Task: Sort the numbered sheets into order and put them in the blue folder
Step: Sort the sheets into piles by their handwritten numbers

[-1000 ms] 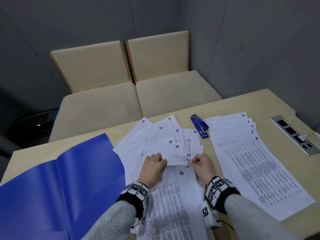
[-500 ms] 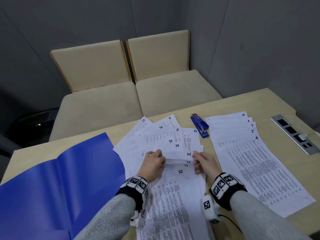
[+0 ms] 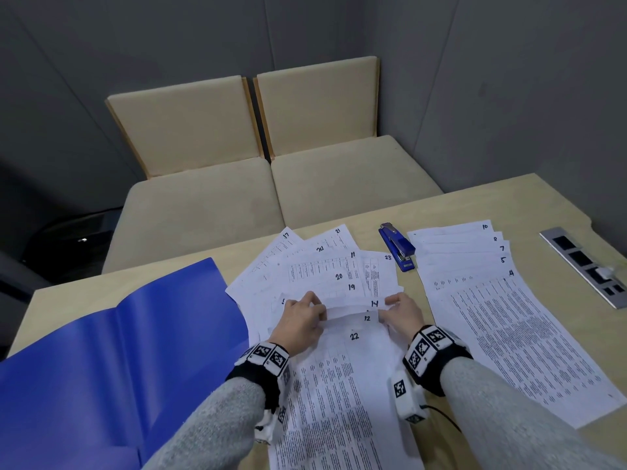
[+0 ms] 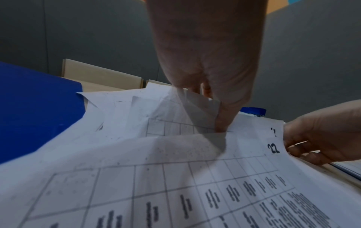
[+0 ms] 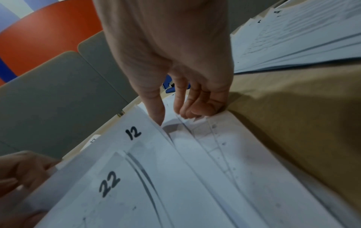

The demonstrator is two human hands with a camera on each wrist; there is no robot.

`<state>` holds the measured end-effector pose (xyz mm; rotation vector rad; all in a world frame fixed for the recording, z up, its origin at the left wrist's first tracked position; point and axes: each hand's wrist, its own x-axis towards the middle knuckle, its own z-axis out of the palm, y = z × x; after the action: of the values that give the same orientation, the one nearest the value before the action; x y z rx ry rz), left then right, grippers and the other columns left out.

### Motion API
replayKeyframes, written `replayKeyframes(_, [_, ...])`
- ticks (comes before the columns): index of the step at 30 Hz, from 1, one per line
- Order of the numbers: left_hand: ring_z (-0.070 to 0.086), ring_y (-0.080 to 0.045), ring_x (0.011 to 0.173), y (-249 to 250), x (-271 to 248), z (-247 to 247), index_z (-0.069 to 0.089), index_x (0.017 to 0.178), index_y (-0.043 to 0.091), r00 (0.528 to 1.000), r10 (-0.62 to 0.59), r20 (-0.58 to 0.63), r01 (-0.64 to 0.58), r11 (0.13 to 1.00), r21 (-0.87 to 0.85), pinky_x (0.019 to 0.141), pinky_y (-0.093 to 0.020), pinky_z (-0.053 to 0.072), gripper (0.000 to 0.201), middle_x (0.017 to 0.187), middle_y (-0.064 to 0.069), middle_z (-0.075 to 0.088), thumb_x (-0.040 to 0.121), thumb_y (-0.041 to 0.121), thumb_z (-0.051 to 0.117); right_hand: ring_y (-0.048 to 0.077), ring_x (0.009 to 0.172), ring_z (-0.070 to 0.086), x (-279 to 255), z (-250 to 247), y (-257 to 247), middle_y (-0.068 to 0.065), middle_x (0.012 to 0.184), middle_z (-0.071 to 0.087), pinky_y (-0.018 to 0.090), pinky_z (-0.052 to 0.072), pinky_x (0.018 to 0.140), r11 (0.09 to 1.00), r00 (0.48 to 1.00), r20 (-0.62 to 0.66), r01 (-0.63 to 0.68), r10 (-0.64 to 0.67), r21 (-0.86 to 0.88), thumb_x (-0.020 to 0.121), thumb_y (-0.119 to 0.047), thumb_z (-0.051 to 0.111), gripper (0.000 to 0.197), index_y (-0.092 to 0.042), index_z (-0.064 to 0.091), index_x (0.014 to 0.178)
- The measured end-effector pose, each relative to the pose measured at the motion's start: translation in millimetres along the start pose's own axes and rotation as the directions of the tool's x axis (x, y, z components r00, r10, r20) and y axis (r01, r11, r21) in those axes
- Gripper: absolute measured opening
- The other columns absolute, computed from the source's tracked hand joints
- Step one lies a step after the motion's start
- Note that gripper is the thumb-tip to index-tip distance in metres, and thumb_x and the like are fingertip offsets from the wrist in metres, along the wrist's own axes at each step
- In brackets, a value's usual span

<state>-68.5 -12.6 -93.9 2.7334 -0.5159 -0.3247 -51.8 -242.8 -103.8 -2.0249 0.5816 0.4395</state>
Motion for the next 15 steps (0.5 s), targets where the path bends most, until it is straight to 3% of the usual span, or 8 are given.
replayKeyframes(3, [0.055,-0.023,0.095,-0.6,-0.1,-0.9,0.061,0.100,0.014,1.000,-0.004,-0.006,0.004,1.000,0.002,0.095,-0.032,0.030,0.016,0.111,-0.001,0.052,0.085,0.014,0.057,0.021,0.080,0.055,0.7,1.0,-2.8,0.002,0.078,0.059,0.025,0.040,0.063,1.000,1.000,0.002,0.019,-0.019,-0.019,0.071,-0.004,0.072,0.020,-0.008,0.059,0.085])
replayKeyframes(6, [0.055,-0.023,0.098,-0.3,-1.7,-1.3,0.061,0.101,0.014,1.000,-0.010,0.004,0.010,1.000,0.004,0.094,-0.033,0.030,0.018,0.107,-0.002,0.055,0.085,0.013,0.055,0.019,0.068,0.055,1.0,3.2,-2.9,0.000,0.069,0.058,0.021,0.039,0.055,0.997,0.999,-0.034,0.022,-0.020,0.072,0.073,0.001,0.069,0.015,-0.010,0.058,0.073])
replayKeyframes(10, [0.056,-0.021,0.097,0.1,-2.3,-2.7,0.061,0.101,0.015,1.000,-0.007,0.005,0.007,1.000,0.001,0.098,-0.037,0.033,0.018,0.121,-0.001,0.048,0.083,0.015,0.060,0.013,0.053,0.052,-1.5,4.0,-7.1,0.004,0.066,0.060,0.017,0.040,0.044,0.948,0.999,0.011,0.039,-0.045,0.315,0.081,0.000,0.068,0.016,-0.009,0.057,0.073])
replayKeyframes(13, [0.054,-0.022,0.109,1.0,-1.6,-3.5,0.061,0.100,0.014,1.000,-0.012,-0.005,0.012,1.000,-0.001,0.096,-0.035,0.034,0.018,0.144,-0.005,0.030,0.082,0.015,0.062,0.019,0.057,0.055,-5.7,4.1,-6.8,0.009,0.071,0.060,0.023,0.044,0.052,0.860,0.992,0.118,-0.026,-0.040,0.509,0.086,0.000,0.061,0.010,-0.007,0.056,0.081])
replayKeyframes(15, [0.051,-0.023,0.116,1.8,-0.7,-5.4,0.061,0.101,0.014,1.000,-0.025,0.015,0.025,1.000,-0.011,0.098,-0.036,0.032,0.019,0.150,-0.007,0.023,0.082,0.016,0.062,0.022,0.062,0.057,-7.1,5.5,-4.3,0.011,0.074,0.060,0.028,0.048,0.058,0.802,0.985,0.166,-0.059,-0.051,0.595,0.088,0.001,0.057,0.010,-0.007,0.055,0.083])
